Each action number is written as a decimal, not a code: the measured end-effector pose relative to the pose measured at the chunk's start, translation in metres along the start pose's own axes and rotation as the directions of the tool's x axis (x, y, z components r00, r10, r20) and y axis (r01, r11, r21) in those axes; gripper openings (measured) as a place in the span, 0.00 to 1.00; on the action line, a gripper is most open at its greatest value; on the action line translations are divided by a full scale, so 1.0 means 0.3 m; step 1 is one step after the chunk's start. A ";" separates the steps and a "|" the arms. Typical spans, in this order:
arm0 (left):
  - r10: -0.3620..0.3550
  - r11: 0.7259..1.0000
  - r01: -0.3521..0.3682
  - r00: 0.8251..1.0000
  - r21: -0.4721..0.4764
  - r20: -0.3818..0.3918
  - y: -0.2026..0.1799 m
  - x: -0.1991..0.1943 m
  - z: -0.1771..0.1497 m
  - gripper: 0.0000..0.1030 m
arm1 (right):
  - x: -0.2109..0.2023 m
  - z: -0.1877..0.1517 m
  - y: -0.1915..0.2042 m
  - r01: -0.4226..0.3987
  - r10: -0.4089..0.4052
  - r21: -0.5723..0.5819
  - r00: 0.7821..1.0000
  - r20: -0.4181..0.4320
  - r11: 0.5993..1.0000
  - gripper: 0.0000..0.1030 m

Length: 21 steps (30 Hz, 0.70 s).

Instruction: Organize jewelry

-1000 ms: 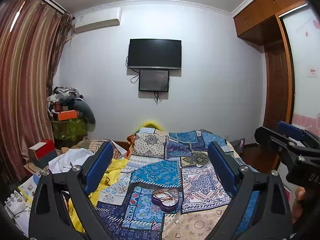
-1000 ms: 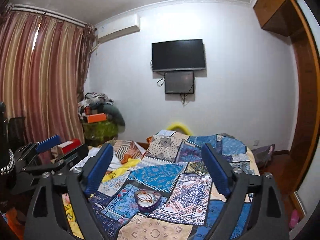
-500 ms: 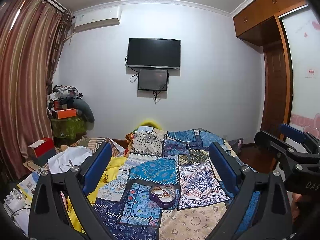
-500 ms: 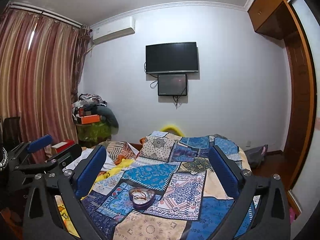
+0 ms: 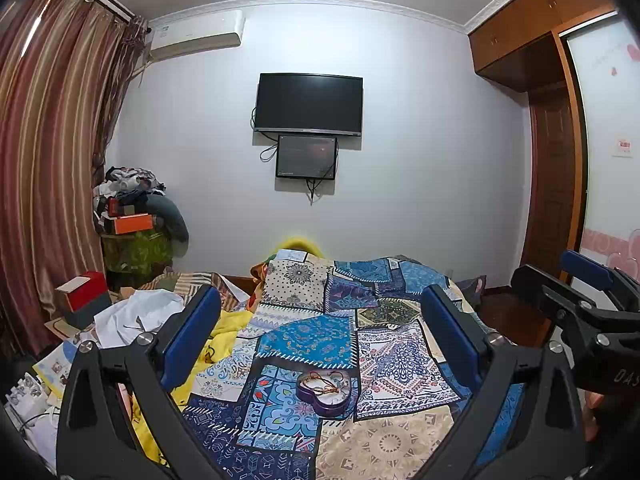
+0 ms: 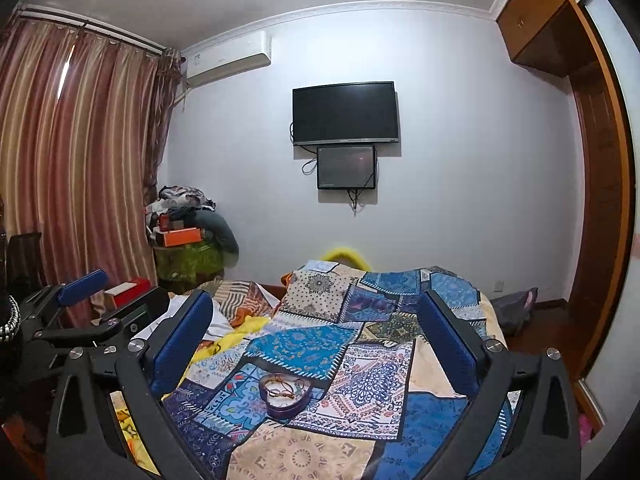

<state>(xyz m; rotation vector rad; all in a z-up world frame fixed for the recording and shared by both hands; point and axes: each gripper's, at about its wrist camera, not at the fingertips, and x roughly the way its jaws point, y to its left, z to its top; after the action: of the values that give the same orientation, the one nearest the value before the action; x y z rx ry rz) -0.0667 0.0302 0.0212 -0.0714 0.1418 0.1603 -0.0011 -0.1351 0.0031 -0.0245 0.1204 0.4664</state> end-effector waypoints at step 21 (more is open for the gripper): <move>-0.037 0.999 0.037 0.999 0.012 -0.033 -0.017 0.017 0.010 0.98 | -0.025 0.010 -0.019 0.014 -0.014 0.021 1.000 -0.008 1.000 0.98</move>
<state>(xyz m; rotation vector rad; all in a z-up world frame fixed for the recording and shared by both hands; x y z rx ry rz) -0.0605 0.0261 0.0236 -0.0638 0.1739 0.1213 -0.0048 -0.1435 0.0069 -0.0068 0.1329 0.4514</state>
